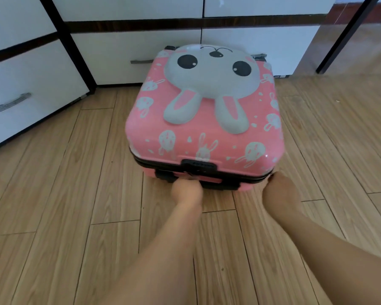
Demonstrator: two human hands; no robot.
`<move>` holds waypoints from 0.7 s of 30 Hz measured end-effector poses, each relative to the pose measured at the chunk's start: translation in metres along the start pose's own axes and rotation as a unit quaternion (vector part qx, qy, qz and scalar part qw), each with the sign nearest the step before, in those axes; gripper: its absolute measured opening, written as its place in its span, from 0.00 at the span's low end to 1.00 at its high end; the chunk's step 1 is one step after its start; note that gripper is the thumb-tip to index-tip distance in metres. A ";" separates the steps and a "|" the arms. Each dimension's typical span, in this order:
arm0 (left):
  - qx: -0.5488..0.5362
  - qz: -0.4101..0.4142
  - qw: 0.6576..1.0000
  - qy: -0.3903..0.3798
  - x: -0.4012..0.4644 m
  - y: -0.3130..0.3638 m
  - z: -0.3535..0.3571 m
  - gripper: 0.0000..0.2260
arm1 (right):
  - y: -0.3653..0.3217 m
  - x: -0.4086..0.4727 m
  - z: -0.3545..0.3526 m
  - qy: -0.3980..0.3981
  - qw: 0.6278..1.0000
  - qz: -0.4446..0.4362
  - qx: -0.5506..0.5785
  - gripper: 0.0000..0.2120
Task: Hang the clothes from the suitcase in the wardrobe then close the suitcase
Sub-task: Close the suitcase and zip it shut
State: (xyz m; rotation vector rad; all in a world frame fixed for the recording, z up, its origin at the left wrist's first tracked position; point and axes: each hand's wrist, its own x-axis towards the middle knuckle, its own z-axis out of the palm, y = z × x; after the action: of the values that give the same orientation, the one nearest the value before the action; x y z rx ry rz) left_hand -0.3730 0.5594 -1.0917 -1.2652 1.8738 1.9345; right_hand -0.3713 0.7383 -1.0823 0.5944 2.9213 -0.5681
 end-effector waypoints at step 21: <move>-0.043 -0.028 0.988 -0.147 -0.015 -0.027 0.057 0.15 | -0.016 -0.019 0.017 -0.028 0.989 -0.139 -0.051 0.10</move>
State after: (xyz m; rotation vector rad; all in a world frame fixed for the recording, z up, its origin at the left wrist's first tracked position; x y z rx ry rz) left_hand -0.3718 0.6219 -1.1106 -0.9763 1.6104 2.0621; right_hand -0.3596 0.7108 -1.0894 0.1557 2.9764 -0.4500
